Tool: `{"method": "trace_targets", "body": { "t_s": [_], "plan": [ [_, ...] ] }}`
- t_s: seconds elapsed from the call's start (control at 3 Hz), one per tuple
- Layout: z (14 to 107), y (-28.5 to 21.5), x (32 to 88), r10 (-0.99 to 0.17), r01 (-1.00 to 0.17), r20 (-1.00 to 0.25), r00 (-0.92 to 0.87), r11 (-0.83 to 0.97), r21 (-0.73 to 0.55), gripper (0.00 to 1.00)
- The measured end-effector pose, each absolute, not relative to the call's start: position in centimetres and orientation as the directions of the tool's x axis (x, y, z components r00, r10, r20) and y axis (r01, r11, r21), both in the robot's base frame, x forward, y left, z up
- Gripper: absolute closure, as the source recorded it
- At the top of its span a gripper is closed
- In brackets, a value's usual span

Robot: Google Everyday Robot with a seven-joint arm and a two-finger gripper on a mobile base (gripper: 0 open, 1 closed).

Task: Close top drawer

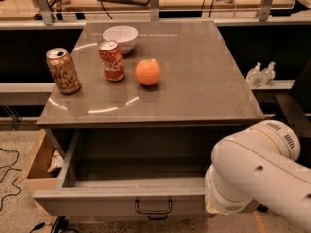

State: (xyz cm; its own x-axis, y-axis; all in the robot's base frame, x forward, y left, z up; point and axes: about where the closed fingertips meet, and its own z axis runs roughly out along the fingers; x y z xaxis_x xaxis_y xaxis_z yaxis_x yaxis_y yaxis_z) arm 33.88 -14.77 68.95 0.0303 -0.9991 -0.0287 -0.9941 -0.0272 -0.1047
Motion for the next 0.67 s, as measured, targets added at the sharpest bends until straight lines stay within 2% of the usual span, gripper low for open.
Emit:
{"method": "trace_targets", "body": {
  "t_s": [0.67],
  "plan": [
    [67.7,-13.7,39.4,-0.998,-0.996,-0.053,0.04,-0.035,-0.087,1.0]
  ]
}}
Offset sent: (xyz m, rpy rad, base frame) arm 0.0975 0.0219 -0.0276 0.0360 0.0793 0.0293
